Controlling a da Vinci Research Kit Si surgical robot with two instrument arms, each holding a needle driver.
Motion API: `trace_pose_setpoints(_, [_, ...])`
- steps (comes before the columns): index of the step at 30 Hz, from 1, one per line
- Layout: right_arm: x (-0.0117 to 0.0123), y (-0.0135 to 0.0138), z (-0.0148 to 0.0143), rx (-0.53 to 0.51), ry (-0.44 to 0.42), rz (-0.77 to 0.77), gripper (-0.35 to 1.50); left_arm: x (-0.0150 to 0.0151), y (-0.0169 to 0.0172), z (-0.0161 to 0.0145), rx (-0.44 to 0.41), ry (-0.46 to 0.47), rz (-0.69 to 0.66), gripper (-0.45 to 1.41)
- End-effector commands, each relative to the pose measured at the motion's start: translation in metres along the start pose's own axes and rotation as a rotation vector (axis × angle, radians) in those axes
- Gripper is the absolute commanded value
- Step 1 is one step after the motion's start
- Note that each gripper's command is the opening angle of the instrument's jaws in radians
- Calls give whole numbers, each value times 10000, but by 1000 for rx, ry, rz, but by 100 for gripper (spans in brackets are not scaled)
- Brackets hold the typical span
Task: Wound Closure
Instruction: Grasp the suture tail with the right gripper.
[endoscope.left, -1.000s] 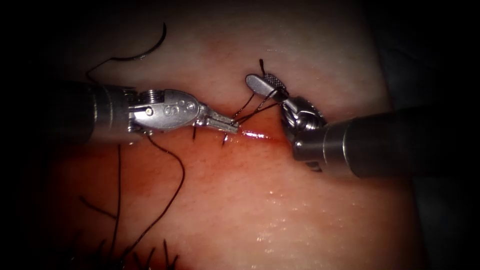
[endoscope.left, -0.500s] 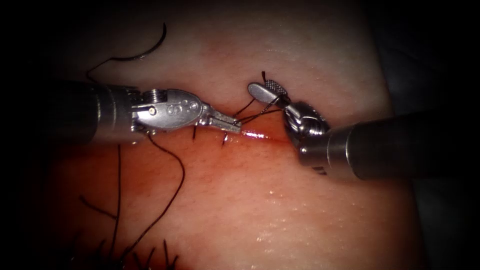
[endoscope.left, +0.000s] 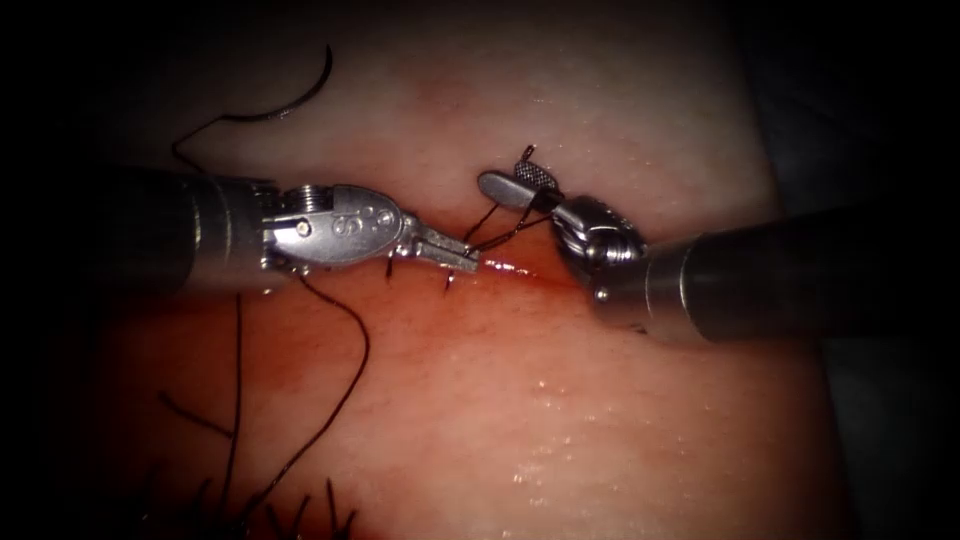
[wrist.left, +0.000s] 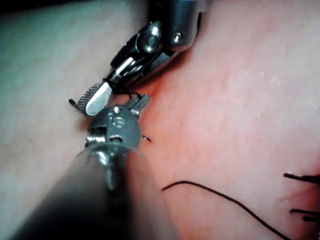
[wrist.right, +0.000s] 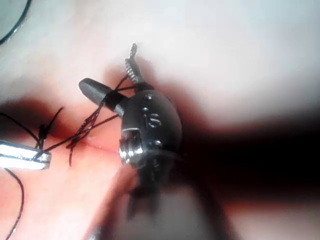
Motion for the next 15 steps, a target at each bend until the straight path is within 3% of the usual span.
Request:
trace_pose_setpoints(1, [-8,2,5,-5,4,-16,143,-2,-4,7,1,1,2,-45])
trace_pose_setpoints(15, [-15,1,-5,-120,19,-41,138,-2,-3,3,-6,0,-3,-45])
